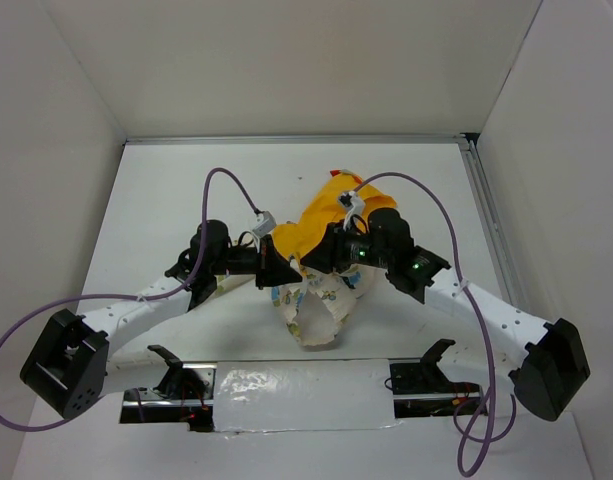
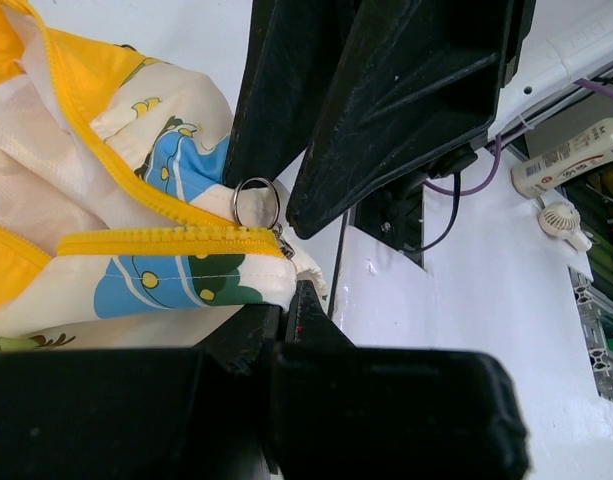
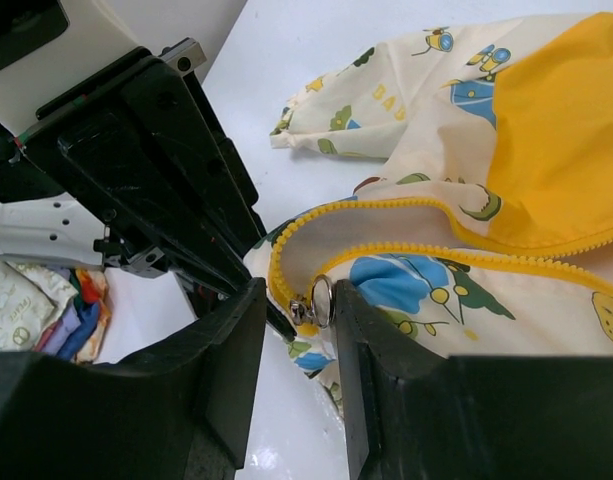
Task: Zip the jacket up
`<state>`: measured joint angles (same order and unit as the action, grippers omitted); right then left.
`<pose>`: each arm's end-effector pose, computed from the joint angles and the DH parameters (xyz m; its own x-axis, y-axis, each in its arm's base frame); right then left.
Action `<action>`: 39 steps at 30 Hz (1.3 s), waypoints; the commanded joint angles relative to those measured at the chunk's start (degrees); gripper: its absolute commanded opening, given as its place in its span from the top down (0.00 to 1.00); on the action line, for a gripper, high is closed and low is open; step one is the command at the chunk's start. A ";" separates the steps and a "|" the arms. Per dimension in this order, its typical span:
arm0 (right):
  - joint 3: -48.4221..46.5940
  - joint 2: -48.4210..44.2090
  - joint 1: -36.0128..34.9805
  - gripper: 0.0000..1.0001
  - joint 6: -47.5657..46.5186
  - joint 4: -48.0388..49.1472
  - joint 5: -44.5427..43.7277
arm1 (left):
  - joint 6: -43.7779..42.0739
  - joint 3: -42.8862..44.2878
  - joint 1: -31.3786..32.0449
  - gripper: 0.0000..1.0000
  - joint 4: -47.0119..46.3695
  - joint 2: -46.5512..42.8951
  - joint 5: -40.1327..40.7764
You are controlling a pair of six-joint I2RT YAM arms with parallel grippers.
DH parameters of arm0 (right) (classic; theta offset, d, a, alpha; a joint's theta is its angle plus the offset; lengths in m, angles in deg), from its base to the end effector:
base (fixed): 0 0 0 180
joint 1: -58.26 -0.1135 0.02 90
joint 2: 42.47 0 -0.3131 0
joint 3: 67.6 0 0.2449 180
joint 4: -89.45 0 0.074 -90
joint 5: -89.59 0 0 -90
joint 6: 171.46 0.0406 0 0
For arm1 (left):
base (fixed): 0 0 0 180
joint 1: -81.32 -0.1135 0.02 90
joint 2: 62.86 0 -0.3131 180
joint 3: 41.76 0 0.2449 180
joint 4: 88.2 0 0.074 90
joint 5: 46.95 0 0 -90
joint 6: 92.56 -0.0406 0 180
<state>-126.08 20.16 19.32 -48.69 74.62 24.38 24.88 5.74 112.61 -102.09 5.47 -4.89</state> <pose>0.1644 0.1547 0.3378 -0.6885 0.0754 -0.7213 -0.6022 0.4949 0.6265 0.1841 -0.1472 0.3052 -0.5422 -0.0317 -0.8397 0.8202 0.1973 -0.5371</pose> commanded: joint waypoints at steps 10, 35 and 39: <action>0.00 1.70 -0.35 1.00 0.80 1.88 0.88 | 1.74 2.36 0.18 1.00 -3.74 -1.19 4.08; -14.33 9.88 -17.31 1.00 -21.09 -10.17 -51.23 | 4.02 5.18 0.44 1.00 15.08 -1.10 2.25; -10.83 9.36 -18.89 1.00 -22.67 -2.36 -60.38 | 4.29 3.95 0.53 1.00 15.85 -2.50 -0.13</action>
<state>-137.22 30.02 0.04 -68.21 64.70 -21.06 28.12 9.57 112.39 -87.29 5.43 1.40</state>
